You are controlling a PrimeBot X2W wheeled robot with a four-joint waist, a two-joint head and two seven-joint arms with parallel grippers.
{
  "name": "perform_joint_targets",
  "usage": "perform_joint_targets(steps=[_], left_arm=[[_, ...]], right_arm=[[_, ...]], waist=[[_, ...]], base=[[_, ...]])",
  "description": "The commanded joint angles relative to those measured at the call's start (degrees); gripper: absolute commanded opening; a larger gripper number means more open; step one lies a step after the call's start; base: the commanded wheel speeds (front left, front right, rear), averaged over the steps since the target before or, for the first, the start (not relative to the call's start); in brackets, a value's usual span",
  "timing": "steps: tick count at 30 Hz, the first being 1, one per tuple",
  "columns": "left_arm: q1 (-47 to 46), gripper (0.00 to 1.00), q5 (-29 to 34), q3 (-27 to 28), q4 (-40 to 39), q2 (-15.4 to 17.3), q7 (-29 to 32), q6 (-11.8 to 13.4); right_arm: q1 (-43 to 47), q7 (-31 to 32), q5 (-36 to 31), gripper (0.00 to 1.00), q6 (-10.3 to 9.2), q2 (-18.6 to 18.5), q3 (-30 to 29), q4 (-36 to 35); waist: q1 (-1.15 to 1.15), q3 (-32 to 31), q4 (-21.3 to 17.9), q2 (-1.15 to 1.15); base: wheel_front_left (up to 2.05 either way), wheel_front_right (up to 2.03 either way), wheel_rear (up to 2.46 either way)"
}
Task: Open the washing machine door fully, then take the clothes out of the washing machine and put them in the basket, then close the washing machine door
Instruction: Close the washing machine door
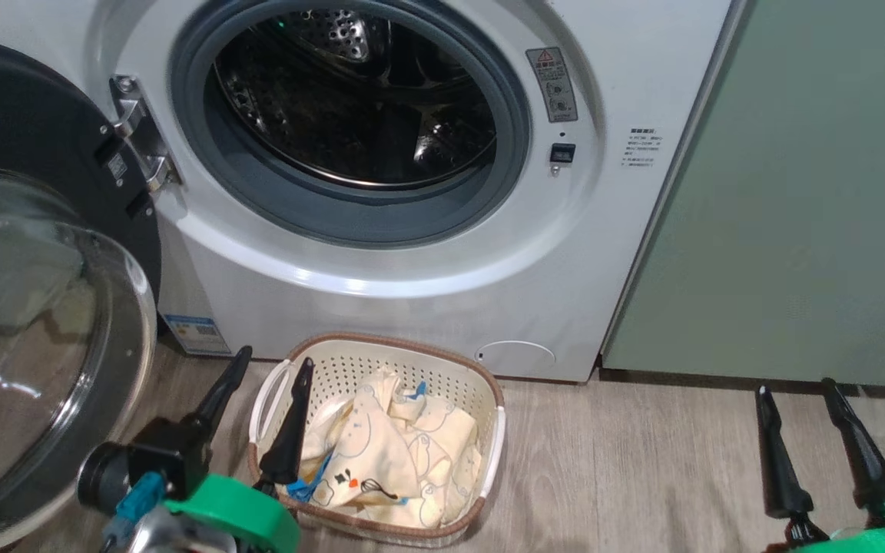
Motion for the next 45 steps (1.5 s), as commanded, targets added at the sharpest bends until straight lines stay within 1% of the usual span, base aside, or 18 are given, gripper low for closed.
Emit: perform_joint_targets(steps=[1, 6, 9, 17, 22, 26, 31, 36, 45], left_arm=[[-2.2, 1.0, 0.2, 1.8, -1.9, 0.9, 0.0, 0.0], [-2.4, 1.0, 0.4, 1.7, -1.8, 1.3, 0.2, 0.2], [-2.4, 1.0, 0.6, 1.8, -1.9, 1.3, 0.2, 0.8], [-2.5, 1.0, 0.5, 1.7, -1.9, 1.1, 0.1, 1.7], [-2.5, 1.0, 0.3, 1.7, -1.8, 1.2, 0.1, 1.8], [-2.5, 1.0, -0.5, 1.0, -1.8, 1.5, 0.0, 0.8], [-2.4, 1.0, -0.5, 0.8, -2.0, 1.8, 0.1, 0.8], [-2.4, 1.0, -0.6, 0.7, -2.1, 2.0, 0.1, 1.0], [-2.3, 1.0, -0.8, 0.5, -2.5, 2.3, 0.2, 1.4]], right_arm=[[-1.3, -0.4, 0.0, 1.0, 0.22, -0.5, 0.9, -1.7], [-1.4, -0.4, 0.1, 1.0, 0.22, -0.4, 1.1, -1.7], [-1.4, -0.4, 0.1, 1.0, 0.22, -0.3, 1.0, -1.7], [-1.5, -0.4, 0.0, 1.0, 0.22, -0.3, 1.0, -1.8], [-1.5, -0.4, 0.0, 1.0, 0.22, -0.3, 0.9, -1.8], [-1.5, -0.4, 0.1, 1.0, 0.22, -0.3, 0.9, -1.8], [-1.6, -0.4, 0.2, 1.0, 0.22, -0.2, 0.9, -1.7], [-1.5, -0.4, 0.3, 1.0, 0.22, -0.2, 0.9, -1.6], [-1.7, -0.4, 0.5, 1.0, 0.22, -0.1, 0.8, -1.6]], waist=[[0.0, -0.1, 0.0, 0.0], [0.0, -0.1, 0.0, 0.0], [0.0, -0.1, 0.0, 0.0], [0.0, -0.1, 0.0, 0.0], [0.0, -0.1, 0.0, 0.0], [0.0, 0.0, 0.1, 0.0], [0.0, -0.1, 0.1, 0.0], [0.0, -0.2, 0.1, 0.0], [0.0, 0.1, 0.0, 0.0]], base=[[0.0, 0.0, 0.0], [-0.02, 0.02, 0.0], [-0.35, 0.35, 0.0], [-1.1, 1.1, 0.0], [-1.85, 1.85, 0.0], [-1.91, 1.91, 0.0], [-1.29, 1.29, 0.0], [-0.61, 0.61, 0.0], [-0.03, 0.03, 0.0]])
